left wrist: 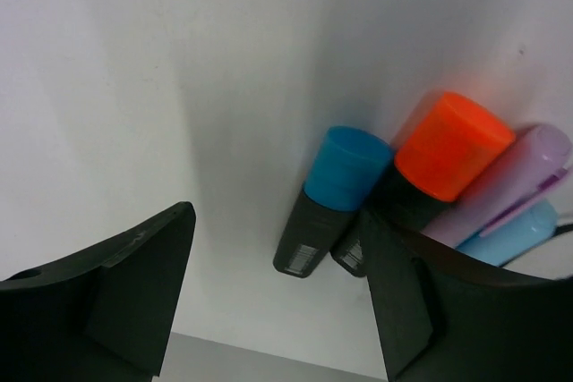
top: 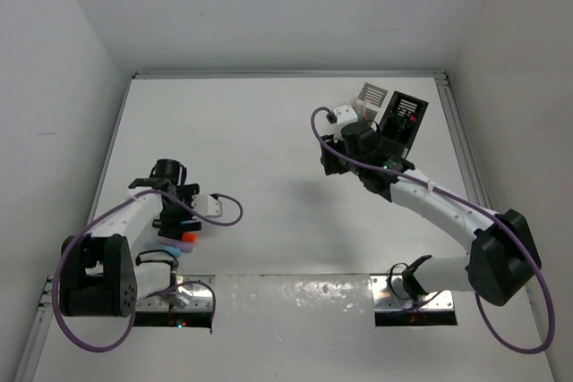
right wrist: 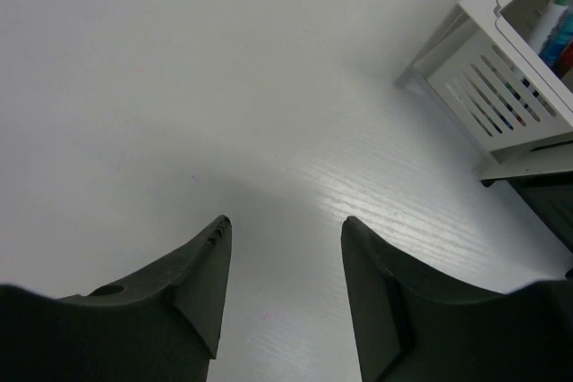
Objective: Sort the stationery into containers
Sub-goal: Pick up the pen from the corner of the board.
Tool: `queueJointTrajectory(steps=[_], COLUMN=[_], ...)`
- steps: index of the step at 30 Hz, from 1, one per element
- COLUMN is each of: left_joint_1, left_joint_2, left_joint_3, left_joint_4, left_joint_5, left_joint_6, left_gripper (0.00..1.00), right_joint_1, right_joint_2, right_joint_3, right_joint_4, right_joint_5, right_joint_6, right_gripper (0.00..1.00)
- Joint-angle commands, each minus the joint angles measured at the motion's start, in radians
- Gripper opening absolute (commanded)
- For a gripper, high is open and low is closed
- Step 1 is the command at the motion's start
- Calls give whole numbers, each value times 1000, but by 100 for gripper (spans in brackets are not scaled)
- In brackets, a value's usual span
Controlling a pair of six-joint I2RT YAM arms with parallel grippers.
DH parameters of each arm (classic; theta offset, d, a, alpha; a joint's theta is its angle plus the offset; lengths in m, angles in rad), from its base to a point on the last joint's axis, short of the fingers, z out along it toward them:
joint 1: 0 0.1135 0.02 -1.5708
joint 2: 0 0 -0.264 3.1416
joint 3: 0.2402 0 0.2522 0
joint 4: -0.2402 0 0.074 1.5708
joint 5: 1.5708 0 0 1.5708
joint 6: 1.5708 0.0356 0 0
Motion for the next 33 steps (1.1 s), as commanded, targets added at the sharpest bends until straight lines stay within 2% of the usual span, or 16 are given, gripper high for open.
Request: queueJointTrajectory(steps=[1, 4, 8, 10, 13, 16, 17, 19, 22, 23, 24, 27, 33], left_joint_1=[-8, -8, -8, -34, -35, -37, -38, -37, -38, -40, -41, -75, -242], left_joint_2=[18, 30, 47, 56, 73, 96, 99, 111, 148, 159, 176, 182, 142], left_joint_3=[-31, -50, -57, -60, -65, -44, -9, 42, 253, 254, 345, 482, 645], left_joint_4=[88, 122, 153, 166, 211, 220, 213, 205, 113, 90, 68, 39, 111], left_joint_5=[16, 18, 18, 24, 26, 44, 65, 96, 194, 223, 275, 335, 401], left_joint_6=[-3, -19, -23, -27, -49, -72, -105, -160, -278, -297, -315, -387, -532], left_gripper=[71, 66, 45, 43, 34, 14, 1, 0, 0, 0, 0, 0, 0], right_joint_1=[4, 4, 3, 3, 4, 3, 3, 1, -12, -17, -20, -40, -3], right_joint_2=[-28, -28, -26, -25, -22, -20, -22, -29, -52, -61, -77, -109, -115], right_joint_3=[-1, 1, 4, 4, 10, 19, 27, 42, 62, 65, 70, 76, 97], right_joint_4=[29, 25, 19, 17, 13, 5, 2, -9, -7, -3, 2, 43, 228], right_joint_5=[18, 21, 25, 31, 38, 34, 34, 28, -16, -28, -41, -88, -131], right_joint_6=[11, 6, -3, -8, -11, -14, -14, -3, 40, 54, 89, 173, 376], right_gripper=[52, 52, 52, 53, 52, 53, 53, 53, 53, 53, 53, 51, 49])
